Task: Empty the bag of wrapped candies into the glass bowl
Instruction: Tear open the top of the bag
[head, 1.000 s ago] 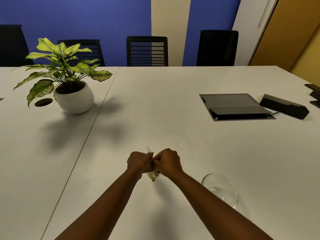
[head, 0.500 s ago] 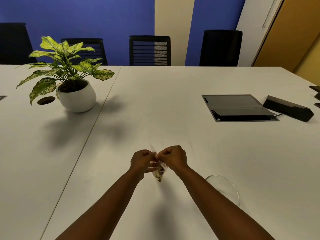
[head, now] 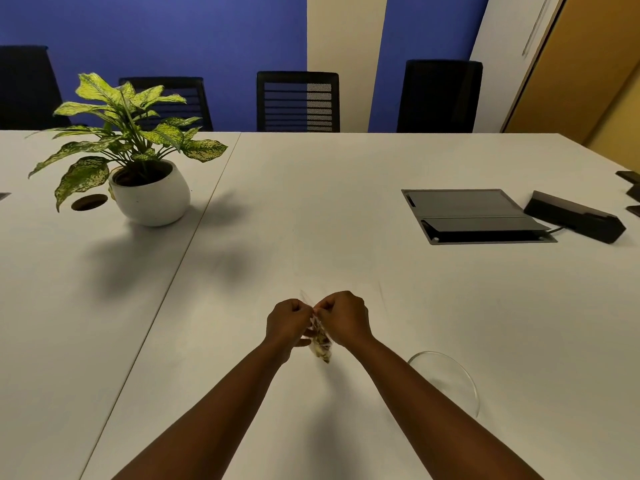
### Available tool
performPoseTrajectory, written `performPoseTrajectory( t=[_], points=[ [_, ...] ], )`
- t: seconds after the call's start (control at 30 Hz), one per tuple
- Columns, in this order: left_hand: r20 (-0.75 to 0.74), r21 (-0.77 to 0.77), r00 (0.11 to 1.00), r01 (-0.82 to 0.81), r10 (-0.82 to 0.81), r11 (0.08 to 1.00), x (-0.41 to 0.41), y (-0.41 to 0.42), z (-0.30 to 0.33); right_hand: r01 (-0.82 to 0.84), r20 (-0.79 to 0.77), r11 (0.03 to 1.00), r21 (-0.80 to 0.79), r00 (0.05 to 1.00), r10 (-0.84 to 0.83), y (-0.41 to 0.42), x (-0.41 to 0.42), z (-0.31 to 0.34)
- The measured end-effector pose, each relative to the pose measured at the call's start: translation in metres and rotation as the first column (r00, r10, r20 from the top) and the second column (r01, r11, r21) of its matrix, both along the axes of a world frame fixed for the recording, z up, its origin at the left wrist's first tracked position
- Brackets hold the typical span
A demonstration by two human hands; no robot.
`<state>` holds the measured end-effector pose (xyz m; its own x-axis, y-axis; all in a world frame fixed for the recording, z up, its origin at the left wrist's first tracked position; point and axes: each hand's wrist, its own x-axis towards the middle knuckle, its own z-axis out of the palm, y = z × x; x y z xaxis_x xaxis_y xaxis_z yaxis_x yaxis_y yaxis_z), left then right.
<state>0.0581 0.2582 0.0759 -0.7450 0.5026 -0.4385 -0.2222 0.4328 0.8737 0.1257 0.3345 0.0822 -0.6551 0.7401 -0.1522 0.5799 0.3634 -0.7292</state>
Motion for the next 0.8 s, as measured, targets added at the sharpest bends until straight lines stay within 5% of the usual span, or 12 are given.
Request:
performPoseTrajectory(
  t=[0.8],
  points=[
    [-0.282, -0.043, 0.956, 0.074, -0.083, 0.996, 0.013, 0.002, -0.004, 0.066, -0.047, 0.989, 0.134, 0.997, -0.06, 0.009, 0.005, -0.004]
  ],
)
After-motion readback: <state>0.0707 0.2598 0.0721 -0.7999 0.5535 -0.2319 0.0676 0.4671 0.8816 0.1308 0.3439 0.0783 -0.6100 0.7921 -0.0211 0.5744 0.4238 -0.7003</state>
